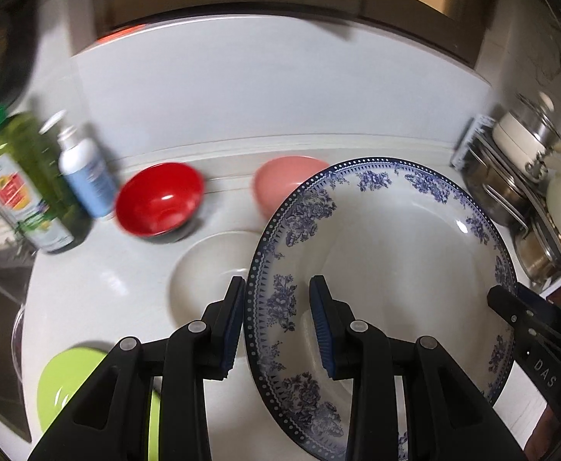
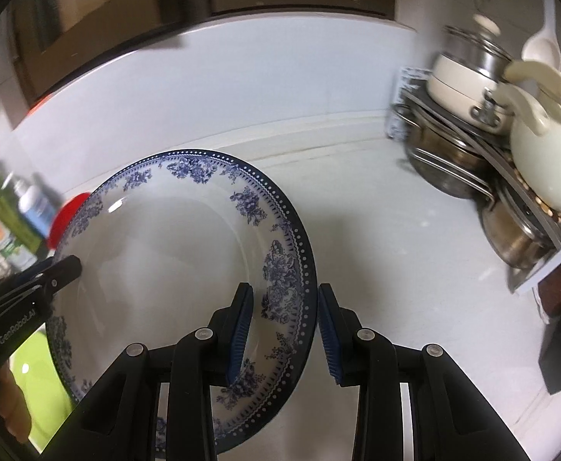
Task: Organize plates and bowls
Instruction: 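Lift the blue-and-white plate and carry it toward the plate stack, then lower the blue-and-white plate onto the lime-green plate stack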
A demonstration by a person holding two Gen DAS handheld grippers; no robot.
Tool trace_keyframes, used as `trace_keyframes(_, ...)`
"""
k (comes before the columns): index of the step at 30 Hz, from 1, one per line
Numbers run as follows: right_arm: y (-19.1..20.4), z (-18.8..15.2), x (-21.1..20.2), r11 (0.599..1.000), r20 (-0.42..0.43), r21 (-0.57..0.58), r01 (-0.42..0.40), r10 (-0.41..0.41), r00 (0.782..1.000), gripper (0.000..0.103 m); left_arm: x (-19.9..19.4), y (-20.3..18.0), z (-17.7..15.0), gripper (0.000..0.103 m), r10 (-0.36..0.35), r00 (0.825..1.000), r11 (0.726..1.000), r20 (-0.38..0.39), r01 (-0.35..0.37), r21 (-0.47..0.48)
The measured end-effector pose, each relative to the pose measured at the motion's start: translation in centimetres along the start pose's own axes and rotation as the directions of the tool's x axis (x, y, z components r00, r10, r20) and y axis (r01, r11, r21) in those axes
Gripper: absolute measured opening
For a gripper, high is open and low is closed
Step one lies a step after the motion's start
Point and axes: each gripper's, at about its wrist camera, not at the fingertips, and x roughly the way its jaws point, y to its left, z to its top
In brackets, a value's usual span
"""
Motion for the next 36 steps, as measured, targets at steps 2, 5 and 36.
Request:
trace_keyframes(2,1.3,-0.4,-0.5,1.000,0.005,-0.019,-0.011,0.011,1.000,0.035,-0.7,1.3,-0.5,0.034,0.011,1.000,1.000,0.006,-0.011,-0.018)
trace_keyframes(5,3.1,-1.0,-1.3,0.999,0.013,-0.043,-0.027,0.028,1.000,0.035,-1.9,3.0,-1.3,0.034,0.032,0.999,0.999,0.017,-0.031,-0.038)
trace_keyframes(36,22.0,-6.7,-3.4,0.905,-0.069,-0.331,-0.267,0.259,0.963,0.035,-9.2,20.8,-11.4,0.034,0.259,0.965,0.917,-0.036,-0.258,-0.303)
